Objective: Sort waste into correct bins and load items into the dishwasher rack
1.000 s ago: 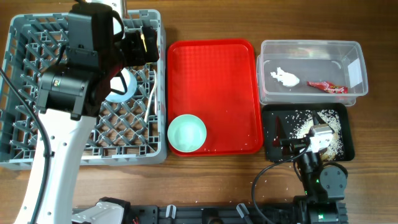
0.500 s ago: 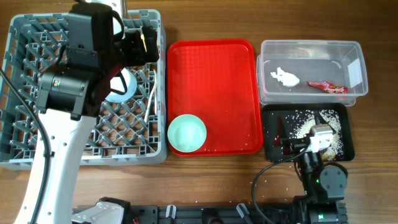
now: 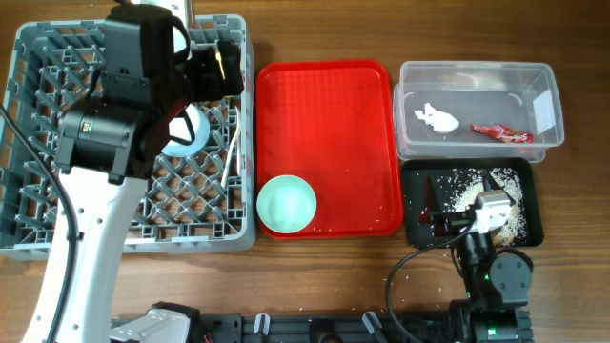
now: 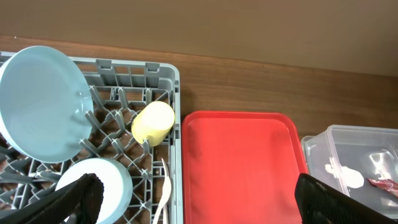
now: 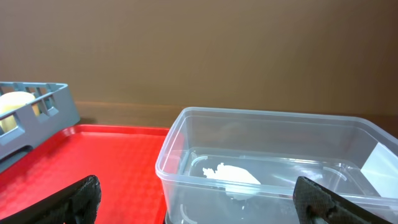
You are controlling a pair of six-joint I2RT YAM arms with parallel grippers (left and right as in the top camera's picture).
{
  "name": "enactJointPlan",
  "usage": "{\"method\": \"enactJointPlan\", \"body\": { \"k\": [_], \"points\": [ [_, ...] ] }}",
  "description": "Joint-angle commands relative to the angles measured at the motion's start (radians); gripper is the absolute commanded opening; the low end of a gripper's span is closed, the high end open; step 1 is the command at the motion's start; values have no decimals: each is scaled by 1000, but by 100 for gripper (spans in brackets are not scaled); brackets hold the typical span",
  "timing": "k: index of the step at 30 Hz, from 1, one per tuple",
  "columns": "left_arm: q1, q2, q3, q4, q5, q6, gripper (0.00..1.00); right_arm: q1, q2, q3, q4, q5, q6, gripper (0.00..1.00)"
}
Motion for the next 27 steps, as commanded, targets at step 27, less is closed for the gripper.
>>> {"method": "enactJointPlan", "body": {
  "k": [27],
  "points": [
    [270,-1391,-1193,612,378,-14,100,4,-8,-1,3,16,-14,100]
  ]
}}
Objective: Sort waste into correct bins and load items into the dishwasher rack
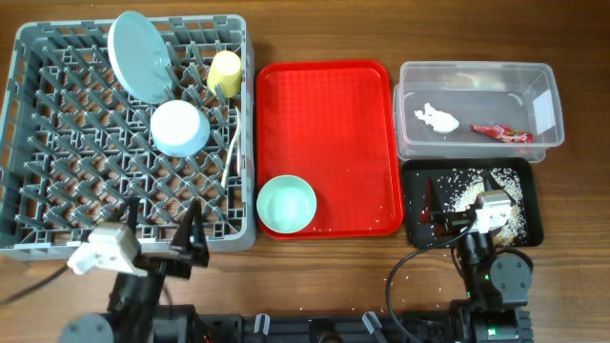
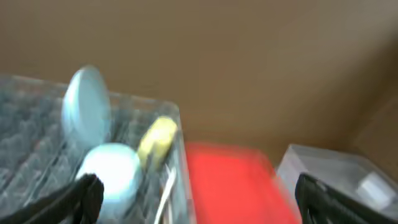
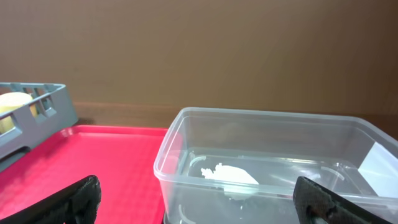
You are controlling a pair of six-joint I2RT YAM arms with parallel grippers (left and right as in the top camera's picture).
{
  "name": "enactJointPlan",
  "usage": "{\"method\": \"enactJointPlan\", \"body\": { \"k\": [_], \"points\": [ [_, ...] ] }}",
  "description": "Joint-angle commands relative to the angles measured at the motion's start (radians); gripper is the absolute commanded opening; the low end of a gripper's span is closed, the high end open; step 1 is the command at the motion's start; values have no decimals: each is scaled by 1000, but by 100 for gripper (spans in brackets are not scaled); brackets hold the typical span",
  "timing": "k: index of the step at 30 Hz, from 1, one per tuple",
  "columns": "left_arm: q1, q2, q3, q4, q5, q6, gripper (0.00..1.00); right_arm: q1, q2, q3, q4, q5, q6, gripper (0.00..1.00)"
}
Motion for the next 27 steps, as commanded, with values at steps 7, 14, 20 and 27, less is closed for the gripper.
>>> {"method": "enactJointPlan", "body": {
  "k": [7,14,20,27],
  "points": [
    [37,-79,-494,776,53,-10,100,4,-7,-1,3,9,-14,100],
    [-29,-79,-568,648,-198,-9,100,4,-7,-1,4,9,-15,100],
    [-29,-79,-569,438,-249,-10,100,4,-7,-1,4,9,-14,100],
    [-29,-79,-628,492,-204,-27,100,4,-7,-1,4,9,-14,100]
  ]
}}
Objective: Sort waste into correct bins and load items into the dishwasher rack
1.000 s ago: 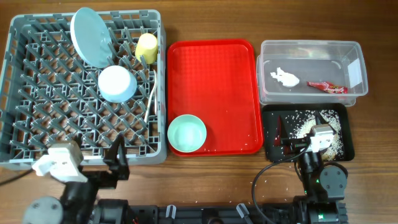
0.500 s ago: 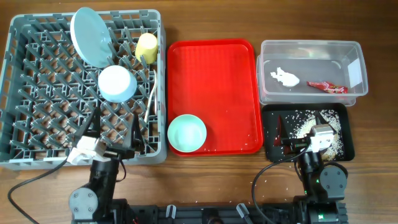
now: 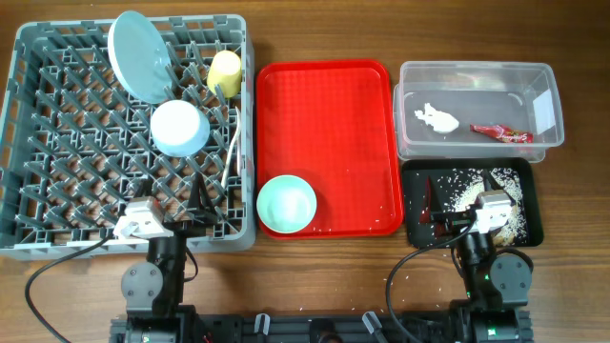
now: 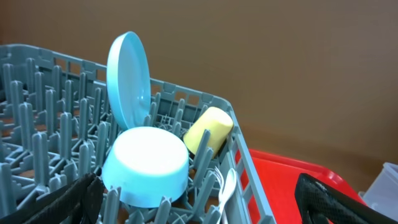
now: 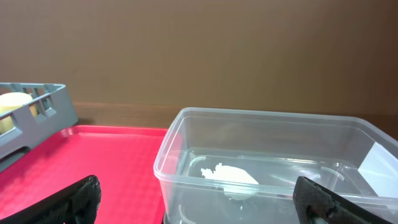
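Note:
The grey dish rack (image 3: 57, 143) holds an upright blue plate (image 3: 138, 43), a yellow cup (image 3: 225, 71), an upturned pale-blue bowl (image 3: 179, 128) and a white fork (image 3: 232, 157). The left wrist view shows the same plate (image 4: 129, 71), cup (image 4: 207, 129) and bowl (image 4: 146, 165). A mint bowl (image 3: 286, 203) sits on the red tray (image 3: 329, 114). My left gripper (image 3: 195, 211) rests open and empty at the rack's front edge. My right gripper (image 3: 431, 208) rests open and empty over the black bin (image 3: 529, 224).
A clear bin (image 3: 477, 71) at back right holds a white tissue (image 3: 437, 118) and a red wrapper (image 3: 502, 133); the right wrist view shows this bin (image 5: 267, 162). White rice lies in the black bin. Crumbs dot the wood near the front edge.
The left arm has shifted a little right from the table's front left corner and now sits still at the rack's front edge, its view sharp. The right arm has not moved.
First my left arm reached over the back of the rack, open, above the plate and bowl. Then it was down at the front left of the table, its view blurred. Now it rests at the rack's front edge. The right gripper stayed put throughout.

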You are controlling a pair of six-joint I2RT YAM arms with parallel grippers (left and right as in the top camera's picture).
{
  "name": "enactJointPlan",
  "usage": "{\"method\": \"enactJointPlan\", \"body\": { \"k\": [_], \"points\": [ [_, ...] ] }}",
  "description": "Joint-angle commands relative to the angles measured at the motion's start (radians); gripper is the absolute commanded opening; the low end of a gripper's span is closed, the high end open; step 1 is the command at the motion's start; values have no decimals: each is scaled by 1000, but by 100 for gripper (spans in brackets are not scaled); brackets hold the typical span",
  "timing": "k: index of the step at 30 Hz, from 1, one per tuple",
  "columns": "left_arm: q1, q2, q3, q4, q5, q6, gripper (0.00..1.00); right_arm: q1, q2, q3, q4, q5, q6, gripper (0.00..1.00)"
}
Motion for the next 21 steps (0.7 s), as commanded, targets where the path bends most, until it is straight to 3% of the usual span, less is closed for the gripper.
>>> {"method": "enactJointPlan", "body": {
  "k": [1,4,21],
  "points": [
    [-5,-8,-11,-76,38,30,100,4,-6,-1,3,9,-14,100],
    [-5,-9,-11,-78,87,147,100,4,-6,-1,3,9,-14,100],
    [5,-8,-11,-71,132,179,100,4,-6,-1,3,9,-14,100]
  ]
}}
